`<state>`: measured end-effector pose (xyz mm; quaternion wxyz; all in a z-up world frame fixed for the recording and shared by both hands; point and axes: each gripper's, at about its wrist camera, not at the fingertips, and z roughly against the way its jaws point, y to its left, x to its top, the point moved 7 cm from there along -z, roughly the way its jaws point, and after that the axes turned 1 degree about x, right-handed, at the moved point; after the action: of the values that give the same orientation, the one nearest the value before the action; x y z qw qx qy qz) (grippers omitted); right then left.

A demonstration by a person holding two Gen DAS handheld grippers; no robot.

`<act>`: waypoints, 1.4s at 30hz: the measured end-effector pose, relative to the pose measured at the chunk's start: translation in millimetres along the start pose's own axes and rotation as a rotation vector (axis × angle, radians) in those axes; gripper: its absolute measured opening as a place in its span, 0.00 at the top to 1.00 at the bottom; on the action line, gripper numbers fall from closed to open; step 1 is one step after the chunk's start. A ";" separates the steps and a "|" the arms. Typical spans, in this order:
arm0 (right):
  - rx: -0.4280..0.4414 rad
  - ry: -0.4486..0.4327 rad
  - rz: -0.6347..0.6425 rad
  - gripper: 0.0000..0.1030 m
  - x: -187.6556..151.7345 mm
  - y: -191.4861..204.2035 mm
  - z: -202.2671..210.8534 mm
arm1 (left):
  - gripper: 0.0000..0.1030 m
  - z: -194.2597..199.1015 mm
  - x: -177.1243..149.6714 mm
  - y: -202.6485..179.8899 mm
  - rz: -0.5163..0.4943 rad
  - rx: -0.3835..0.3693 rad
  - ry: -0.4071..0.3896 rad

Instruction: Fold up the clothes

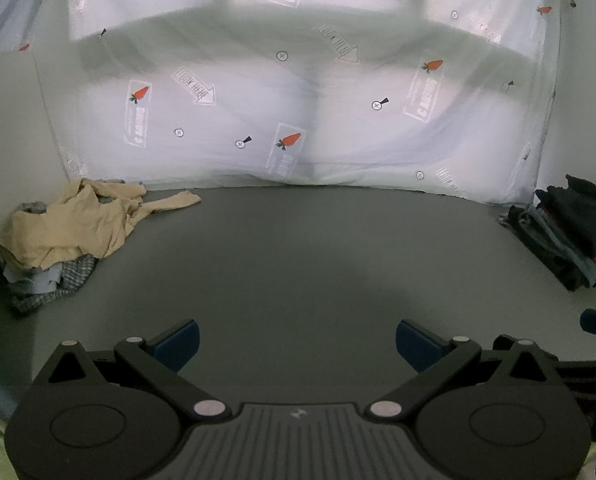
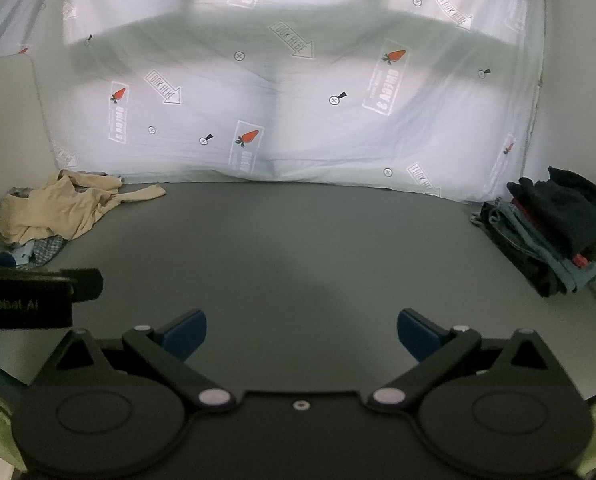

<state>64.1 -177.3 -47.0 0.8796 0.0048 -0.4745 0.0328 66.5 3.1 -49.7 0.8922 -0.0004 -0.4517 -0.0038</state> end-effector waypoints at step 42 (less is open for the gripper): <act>0.436 0.274 -0.211 0.04 127.5 67.6 -302.1 | 0.00 -163.9 53.5 197.7 0.598 0.378 0.254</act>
<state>381.8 -91.2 -108.1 0.9122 0.2391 -0.3299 0.0428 231.7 199.8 -103.1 0.8871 0.0331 -0.3101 0.3402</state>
